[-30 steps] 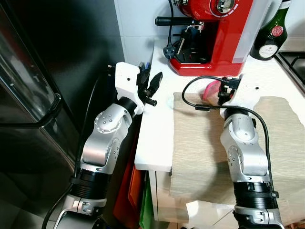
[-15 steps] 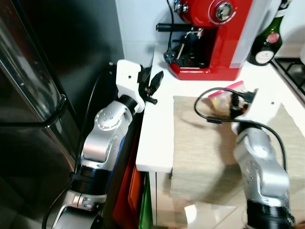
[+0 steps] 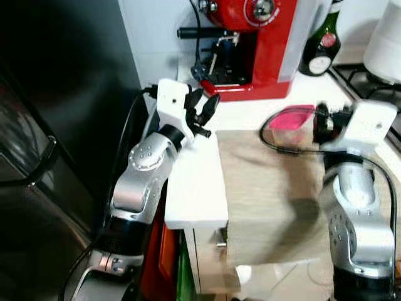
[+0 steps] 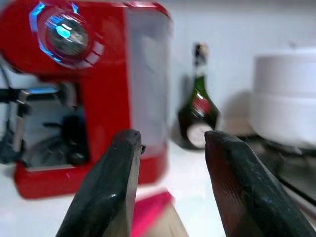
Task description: Restocking fridge
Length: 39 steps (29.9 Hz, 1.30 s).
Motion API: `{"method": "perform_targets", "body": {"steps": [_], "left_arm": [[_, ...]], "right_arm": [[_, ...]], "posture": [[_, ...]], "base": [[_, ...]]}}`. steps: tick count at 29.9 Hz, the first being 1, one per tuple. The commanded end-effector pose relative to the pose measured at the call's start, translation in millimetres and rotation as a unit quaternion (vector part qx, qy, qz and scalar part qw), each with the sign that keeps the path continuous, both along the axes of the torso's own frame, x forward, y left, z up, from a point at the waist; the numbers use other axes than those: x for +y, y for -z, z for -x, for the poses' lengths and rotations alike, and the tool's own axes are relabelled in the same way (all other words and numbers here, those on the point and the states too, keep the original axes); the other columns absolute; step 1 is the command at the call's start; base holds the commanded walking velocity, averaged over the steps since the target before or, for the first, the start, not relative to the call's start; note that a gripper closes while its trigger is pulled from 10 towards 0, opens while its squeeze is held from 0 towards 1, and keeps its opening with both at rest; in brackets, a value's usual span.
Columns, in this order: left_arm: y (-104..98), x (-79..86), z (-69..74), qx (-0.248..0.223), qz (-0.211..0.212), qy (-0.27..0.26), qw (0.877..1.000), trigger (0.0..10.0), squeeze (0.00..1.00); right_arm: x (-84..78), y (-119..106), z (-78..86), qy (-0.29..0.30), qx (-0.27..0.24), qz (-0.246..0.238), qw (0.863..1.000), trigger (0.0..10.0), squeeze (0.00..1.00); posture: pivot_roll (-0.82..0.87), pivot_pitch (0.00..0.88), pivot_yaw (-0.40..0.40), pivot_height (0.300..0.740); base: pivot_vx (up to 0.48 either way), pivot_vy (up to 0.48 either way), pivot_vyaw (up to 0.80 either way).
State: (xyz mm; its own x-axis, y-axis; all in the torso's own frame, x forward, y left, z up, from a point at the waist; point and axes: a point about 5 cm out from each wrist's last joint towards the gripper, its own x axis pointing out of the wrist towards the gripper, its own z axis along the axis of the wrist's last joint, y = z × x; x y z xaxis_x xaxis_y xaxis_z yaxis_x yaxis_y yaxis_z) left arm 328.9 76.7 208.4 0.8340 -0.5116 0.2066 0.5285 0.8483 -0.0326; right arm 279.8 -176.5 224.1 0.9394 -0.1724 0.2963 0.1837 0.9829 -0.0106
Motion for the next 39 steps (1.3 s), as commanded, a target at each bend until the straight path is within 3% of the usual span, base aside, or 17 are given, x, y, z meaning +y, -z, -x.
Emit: {"method": "perform_targets", "body": {"steps": [1, 6, 11, 19, 30, 35, 36, 37, 38, 39], "left_arm": [[-4, 2.7, -2.5, -0.007, -0.001, -0.012, 1.000, 10.0, 0.00], [-2, 3.1, 0.2, -0.007, 0.000, -0.014, 1.000, 10.0, 0.00], [-1, 2.8, 4.3, -0.004, 0.008, -0.010, 1.000, 10.0, 0.00], [0, -4.5, 11.3, -0.006, 0.019, 0.011, 1.000, 10.0, 0.00], [-13, -6.4, 11.2, -0.038, 0.040, 0.017, 0.998, 10.0, 0.00], [-18, -5.5, 10.5, -0.068, 0.017, -0.007, 0.998, 10.0, 0.00], [-18, -5.6, 10.3, -0.069, 0.015, -0.007, 0.997, 10.0, 0.00], [-19, -5.6, 10.9, -0.068, 0.026, -0.002, 0.997, 10.0, 0.00], [-19, -5.6, 11.4, -0.065, 0.035, 0.002, 0.997, 10.0, 1.00], [-19, -5.4, 11.7, -0.063, 0.041, 0.005, 0.997, 10.0, 1.00]], "right_arm": [[7.8, -18, -2.8, -0.014, -0.056, 0.038, 0.998, 10.0, 0.00], [12.1, -30, -0.2, -0.029, -0.093, 0.052, 0.994, 10.0, 0.00], [4.7, -22, 3.1, -0.013, -0.081, 0.043, 0.996, 10.0, 0.00], [6.5, -19, 0.4, -0.010, -0.084, 0.044, 0.995, 10.0, 0.00], [11.5, -28, -9.0, -0.010, -0.104, 0.059, 0.993, 10.0, 0.00], [14.1, -42, -5.7, -0.012, -0.151, 0.093, 0.984, 10.0, 0.00], [13.7, -44, -5.0, -0.009, -0.157, 0.095, 0.983, 10.0, 0.20], [13.8, -46, -4.0, -0.008, -0.164, 0.101, 0.981, 10.0, 1.00], [14.3, -48, -2.9, -0.007, -0.172, 0.109, 0.979, 10.0, 1.00], [14.8, -49, -2.3, -0.007, -0.176, 0.115, 0.978, 10.0, 1.00]], "posture": [[-0.08, 0.000, 0.033, 0.740], [-0.07, 0.000, 0.024, 0.740], [-0.07, 0.000, 0.025, 0.740], [-0.07, 0.000, 0.033, 0.740], [-0.08, 0.000, 0.046, 0.740], [-0.08, 0.000, 0.049, 0.740], [-0.08, 0.000, 0.050, 0.740], [-0.08, 0.000, 0.051, 0.740], [-0.08, 0.000, 0.051, 0.740], [-0.08, 0.000, 0.051, 0.740]], "base": [[0.000, 0.000, 0.00], [0.000, 0.000, 0.00], [0.000, 0.000, 0.00], [0.000, 0.000, 0.00], [0.143, -0.246, -0.21], [0.113, -0.130, -0.15], [0.000, 0.000, 0.00], [0.000, 0.000, 0.00], [0.000, 0.000, 0.00], [0.000, 0.000, 0.00]]}}
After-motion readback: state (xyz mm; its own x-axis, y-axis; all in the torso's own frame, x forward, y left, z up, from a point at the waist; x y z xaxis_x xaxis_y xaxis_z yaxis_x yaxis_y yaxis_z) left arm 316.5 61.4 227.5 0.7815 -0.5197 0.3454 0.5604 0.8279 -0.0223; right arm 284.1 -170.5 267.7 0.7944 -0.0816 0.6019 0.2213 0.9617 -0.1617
